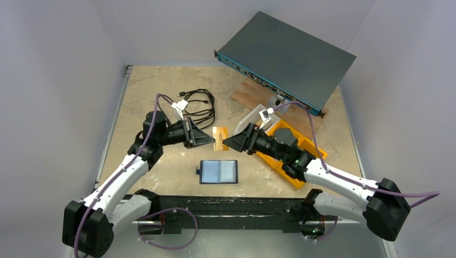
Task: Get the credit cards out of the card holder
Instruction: Remove the credit card from the card holder, then place the credit card in the storage box.
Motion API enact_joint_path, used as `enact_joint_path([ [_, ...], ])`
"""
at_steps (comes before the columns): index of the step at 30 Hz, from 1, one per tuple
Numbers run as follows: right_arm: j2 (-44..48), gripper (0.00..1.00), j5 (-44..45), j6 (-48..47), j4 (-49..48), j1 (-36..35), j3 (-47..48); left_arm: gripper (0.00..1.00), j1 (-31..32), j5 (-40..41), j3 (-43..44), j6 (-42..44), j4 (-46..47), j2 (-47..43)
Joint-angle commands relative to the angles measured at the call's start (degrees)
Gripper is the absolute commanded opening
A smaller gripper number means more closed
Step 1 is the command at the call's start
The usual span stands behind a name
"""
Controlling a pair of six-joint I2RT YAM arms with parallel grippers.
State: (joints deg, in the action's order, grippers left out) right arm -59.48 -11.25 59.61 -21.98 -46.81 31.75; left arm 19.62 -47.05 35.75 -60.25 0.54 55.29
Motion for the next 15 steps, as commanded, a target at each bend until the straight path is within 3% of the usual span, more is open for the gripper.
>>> enact_joint_path([
  [1, -0.59, 0.67, -2.54, 1.72, -6.01, 0.53, -1.08, 0.0, -0.46, -4.09, -0.42, -3.37, 9.5, 0.2],
  [10, -2.25, 0.52, -3.83, 3.6, -10.94, 0.79, -1.96, 0.0, -0.45, -6.72, -0.61, -2.36, 9.68, 2.72],
  [15, -3.03, 0.31, -4.72, 4.53, -12.39, 0.98, -2.48, 0.0, -0.37, -7.55, -0.68, -1.42, 9.08, 3.69],
])
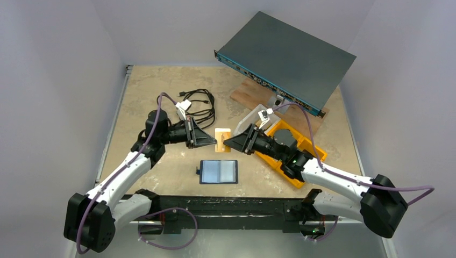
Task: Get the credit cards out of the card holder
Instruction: Place the credit card in the storage box.
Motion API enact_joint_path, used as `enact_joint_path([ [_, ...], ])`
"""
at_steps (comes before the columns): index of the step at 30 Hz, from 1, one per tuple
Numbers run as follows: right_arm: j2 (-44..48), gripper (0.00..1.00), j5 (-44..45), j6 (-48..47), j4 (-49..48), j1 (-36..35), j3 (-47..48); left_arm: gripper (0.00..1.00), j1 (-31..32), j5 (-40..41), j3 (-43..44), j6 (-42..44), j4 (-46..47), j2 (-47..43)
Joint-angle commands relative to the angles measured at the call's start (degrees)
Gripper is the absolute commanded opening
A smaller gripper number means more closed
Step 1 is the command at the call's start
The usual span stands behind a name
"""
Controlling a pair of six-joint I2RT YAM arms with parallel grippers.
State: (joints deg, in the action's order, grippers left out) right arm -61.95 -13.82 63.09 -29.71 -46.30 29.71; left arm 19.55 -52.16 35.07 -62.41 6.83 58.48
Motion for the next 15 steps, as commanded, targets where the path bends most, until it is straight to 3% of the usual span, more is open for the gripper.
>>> enact_joint_path([
  [1, -0.68, 0.28, -2.25, 1.13, -4.71, 0.51, -0.5, 0.0, -0.34, -2.76, 0.01, 0.84, 2.87, 0.8],
  [8, -2.22, 0.01, -3.03, 1.68, -4.81, 0.51, -0.14, 0.0, -0.17, -4.33, 0.84, 2.27, 1.81, 1.85],
  [12, -2.95, 0.0, -2.79, 1.55, -3.94, 0.51, 0.36, 0.0, -0.21, -4.54, 1.63, 3.76, -0.42, 2.1],
  [15, -2.35, 0.0, -0.72, 1.23, -1.24, 0.51, 0.73, 0.14, -0.23, -3.67, 2.67, 5.57, -4.33, 2.05],
])
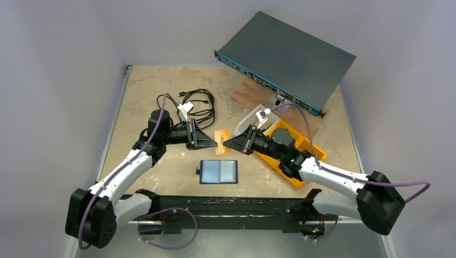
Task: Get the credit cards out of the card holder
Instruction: Place the credit card in the storage box.
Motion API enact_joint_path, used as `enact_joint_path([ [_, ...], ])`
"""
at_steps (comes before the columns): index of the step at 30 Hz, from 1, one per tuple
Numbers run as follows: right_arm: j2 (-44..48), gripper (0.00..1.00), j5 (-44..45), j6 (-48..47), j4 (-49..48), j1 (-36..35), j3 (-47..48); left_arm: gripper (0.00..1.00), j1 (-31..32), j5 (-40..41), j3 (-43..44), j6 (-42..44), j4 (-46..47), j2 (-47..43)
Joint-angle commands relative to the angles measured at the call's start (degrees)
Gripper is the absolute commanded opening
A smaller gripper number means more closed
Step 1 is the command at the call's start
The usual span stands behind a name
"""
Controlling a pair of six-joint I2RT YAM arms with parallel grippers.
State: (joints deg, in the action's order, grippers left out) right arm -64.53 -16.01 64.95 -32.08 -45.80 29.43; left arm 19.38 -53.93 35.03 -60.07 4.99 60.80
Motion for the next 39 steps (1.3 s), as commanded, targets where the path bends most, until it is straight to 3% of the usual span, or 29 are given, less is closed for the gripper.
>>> enact_joint_path([
  [1, 0.56, 0.0, 2.62, -0.8, 2.59, 0.01, 1.13, 0.22, -0.05, -1.23, 3.07, 4.2, -4.23, -0.44],
  [5, 2.39, 0.0, 8.59, -2.9, 11.48, 0.01, 2.52, 0.45, -0.12, 3.74, 7.09, 10.96, -17.85, -0.81],
  [11, 4.59, 0.0, 22.82, -3.95, 26.16, 0.08, 6.23, 0.59, -0.17, 9.17, 10.74, 17.72, -28.77, -0.81],
  [18, 3.66, 0.0, 42.34, -0.93, 36.0, 0.51, 8.9, 0.6, -0.14, 9.2, 11.05, 19.98, -30.98, -1.06],
  [24, -2.99, 0.0, 51.12, 1.86, 40.76, 2.28, 13.7, 0.59, -0.13, 8.39, 11.09, 21.32, -32.7, -1.93],
  [31, -14.72, 0.0, 53.4, 0.74, 43.64, 5.33, 21.62, 0.59, -0.18, 7.7, 11.0, 21.31, -33.2, -3.74],
  [39, -22.24, 0.0, 50.42, -1.0, 40.19, 7.09, 24.17, 0.58, -0.13, 7.62, 10.44, 20.95, -33.43, -5.18],
])
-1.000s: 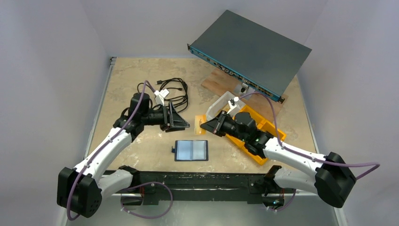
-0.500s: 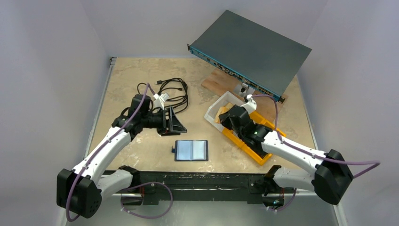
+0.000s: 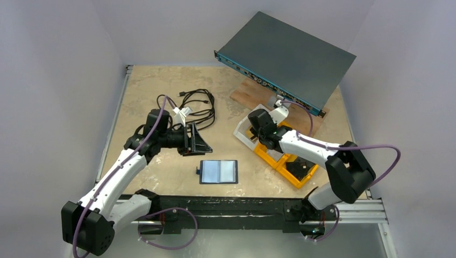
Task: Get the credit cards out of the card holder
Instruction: Place the credit card in the storage box.
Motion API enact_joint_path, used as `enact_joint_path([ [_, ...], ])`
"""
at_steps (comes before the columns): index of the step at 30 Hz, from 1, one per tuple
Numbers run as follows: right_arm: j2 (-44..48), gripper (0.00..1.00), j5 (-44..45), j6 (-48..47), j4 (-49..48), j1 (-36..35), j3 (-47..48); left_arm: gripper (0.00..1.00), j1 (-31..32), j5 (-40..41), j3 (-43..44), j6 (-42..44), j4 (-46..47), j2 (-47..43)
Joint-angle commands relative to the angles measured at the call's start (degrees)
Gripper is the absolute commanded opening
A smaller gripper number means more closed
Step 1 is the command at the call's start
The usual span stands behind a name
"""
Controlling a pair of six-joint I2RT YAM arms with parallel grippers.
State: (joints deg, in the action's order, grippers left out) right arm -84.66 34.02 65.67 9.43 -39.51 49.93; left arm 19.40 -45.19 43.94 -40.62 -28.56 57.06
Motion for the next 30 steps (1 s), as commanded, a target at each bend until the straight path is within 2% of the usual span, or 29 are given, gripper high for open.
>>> enact_joint_path([
  [1, -2.54, 0.0, 0.23, -1.81, -1.69, 0.89, 3.82, 0.58, -0.17, -0.97, 1.46, 1.32, 0.23, -1.6],
  [8, -5.58, 0.0, -1.98, -2.29, -2.54, 2.36, 4.93, 0.58, -0.17, -0.7, 0.71, 0.85, 0.22, -2.27],
  [14, -6.07, 0.27, -4.47, -3.7, -1.69, 2.8, 6.2, 0.58, -0.16, -0.6, -0.16, 0.07, 1.12, -2.39],
  [21, -3.74, 0.41, -9.27, -5.47, -1.69, 2.82, 5.76, 0.58, -0.02, 1.51, -1.25, -0.07, 0.99, -1.36],
  [26, -0.58, 0.44, -14.18, -7.05, -2.95, 2.55, 3.77, 0.58, 3.36, 8.58, -0.85, 1.37, -1.43, 0.04],
  [30, 2.31, 0.48, -17.93, -7.79, -4.39, 1.23, 0.87, 0.58, 12.04, 19.45, 1.13, 2.04, -3.46, 2.65],
])
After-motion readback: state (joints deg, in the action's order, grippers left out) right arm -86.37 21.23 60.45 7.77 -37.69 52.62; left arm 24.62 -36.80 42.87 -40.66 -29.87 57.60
